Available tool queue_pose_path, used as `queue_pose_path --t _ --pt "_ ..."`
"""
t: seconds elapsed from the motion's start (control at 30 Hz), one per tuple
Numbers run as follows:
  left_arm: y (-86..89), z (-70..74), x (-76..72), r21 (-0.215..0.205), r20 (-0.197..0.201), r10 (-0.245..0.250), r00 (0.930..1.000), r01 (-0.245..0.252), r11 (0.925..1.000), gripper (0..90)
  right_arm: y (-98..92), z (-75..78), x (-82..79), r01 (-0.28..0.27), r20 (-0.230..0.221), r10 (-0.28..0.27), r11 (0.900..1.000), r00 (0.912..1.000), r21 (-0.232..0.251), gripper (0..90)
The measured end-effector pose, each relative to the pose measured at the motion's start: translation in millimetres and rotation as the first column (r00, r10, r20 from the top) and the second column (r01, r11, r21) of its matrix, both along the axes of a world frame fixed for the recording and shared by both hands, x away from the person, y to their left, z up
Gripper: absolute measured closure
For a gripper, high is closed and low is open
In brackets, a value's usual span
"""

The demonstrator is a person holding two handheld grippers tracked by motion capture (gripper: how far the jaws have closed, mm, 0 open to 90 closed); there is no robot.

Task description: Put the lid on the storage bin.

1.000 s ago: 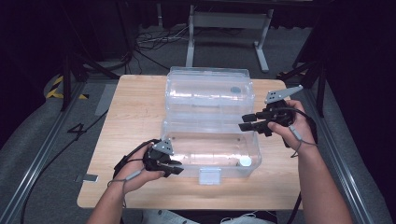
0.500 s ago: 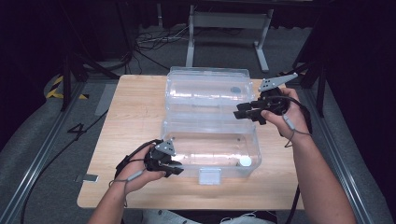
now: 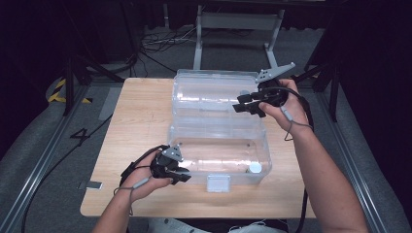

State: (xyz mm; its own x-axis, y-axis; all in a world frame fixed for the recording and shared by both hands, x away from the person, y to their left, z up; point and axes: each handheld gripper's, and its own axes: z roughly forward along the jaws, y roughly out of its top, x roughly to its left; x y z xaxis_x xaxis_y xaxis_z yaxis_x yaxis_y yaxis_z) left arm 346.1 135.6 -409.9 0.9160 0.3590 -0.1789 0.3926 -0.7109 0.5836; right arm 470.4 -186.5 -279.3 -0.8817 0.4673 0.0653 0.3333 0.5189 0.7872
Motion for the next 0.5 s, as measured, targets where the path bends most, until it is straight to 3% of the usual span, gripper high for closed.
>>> queue_pose_path --t 0.37,0.5 --pt "-0.1 0.1 0.1 0.001 -0.010 0.006 0.9999 -0.006 1.0000 74.4 22.7 -9.7 18.5 -0.034 -0.017 0.033 0.999 0.9993 -0.037 57.0" --pt "-0.6 0.4 0.4 0.005 -0.019 0.012 0.9997 -0.012 0.9999 74.0 30.2 -15.3 25.3 -0.042 -0.029 0.040 0.995 0.9988 -0.088 66.2"
